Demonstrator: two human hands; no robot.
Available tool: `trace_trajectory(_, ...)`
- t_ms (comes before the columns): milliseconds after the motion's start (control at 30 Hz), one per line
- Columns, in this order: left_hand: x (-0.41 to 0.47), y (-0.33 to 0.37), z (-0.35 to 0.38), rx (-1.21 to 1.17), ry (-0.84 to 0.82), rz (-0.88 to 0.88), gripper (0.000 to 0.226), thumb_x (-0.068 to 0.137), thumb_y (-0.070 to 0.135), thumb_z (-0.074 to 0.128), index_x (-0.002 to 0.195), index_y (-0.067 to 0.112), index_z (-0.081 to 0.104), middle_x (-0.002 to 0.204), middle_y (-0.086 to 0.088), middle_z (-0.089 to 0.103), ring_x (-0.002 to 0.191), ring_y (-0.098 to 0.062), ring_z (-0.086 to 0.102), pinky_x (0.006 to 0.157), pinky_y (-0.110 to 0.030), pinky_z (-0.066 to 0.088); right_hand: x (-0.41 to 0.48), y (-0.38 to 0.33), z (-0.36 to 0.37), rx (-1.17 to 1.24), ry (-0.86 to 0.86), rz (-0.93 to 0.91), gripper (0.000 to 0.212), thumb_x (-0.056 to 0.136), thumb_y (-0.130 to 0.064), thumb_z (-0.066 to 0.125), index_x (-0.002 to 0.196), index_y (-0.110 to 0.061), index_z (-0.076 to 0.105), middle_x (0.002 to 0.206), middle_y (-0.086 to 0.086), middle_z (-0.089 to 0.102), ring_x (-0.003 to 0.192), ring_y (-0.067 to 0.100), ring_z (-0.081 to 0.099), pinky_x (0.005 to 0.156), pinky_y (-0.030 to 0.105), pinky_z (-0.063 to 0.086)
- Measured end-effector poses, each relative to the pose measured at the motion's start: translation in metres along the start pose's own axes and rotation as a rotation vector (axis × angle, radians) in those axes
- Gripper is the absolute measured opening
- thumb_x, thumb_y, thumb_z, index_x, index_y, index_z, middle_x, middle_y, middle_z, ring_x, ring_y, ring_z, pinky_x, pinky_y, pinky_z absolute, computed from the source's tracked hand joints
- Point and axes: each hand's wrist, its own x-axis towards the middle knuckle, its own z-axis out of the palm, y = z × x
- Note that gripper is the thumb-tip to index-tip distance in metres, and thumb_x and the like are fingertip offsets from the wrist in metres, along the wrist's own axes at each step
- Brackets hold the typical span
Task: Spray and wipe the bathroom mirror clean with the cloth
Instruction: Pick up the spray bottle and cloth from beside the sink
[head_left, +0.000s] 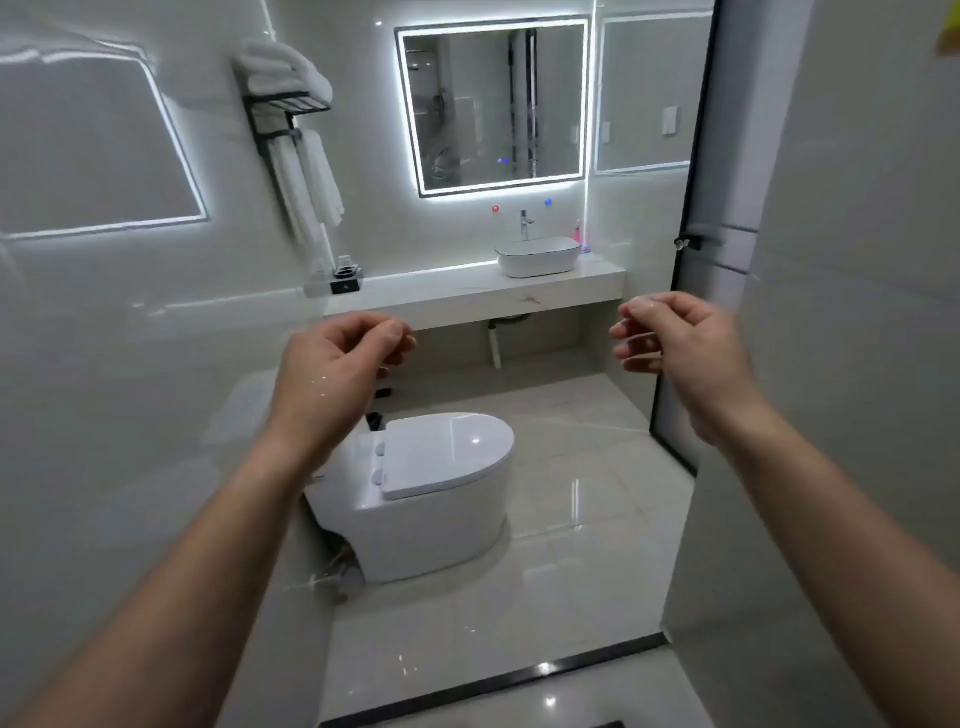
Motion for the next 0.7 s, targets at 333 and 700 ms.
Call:
trace_trajectory(333,0.104,-0.064,0.118,-0.059,-0.047,-0.074,0.019,0.093,0.016,0.055,0.085,0.023,0.07,0.086,0.002,0.073,0.08,-0.01,0.067,0.073,-0.019,0.052,0.118,0.063,-0.031,-0.063,0.061,0.11,0.015,0.083,-0.015,0.057,0.069,-0.018,0.062,0.065,0.003,0.063,0.047,0.008,0.056,0.05,0.021,0.046)
trace_trajectory(700,0.279,-0.149,0.197,-0.732,-0.211,-0.507,0.049,0.103,0.036,0.025,0.109,0.007,0.063,0.104,-0.015,0.072,0.097,-0.025,0.069,0.085,-0.038,0.053,0.283,0.117,-0.002,-0.149,0.129,0.085,0.016,0.084,-0.013,0.057,0.069,-0.015,0.063,0.066,0.005,0.064,0.045,0.006,0.056,0.055,0.025,0.047)
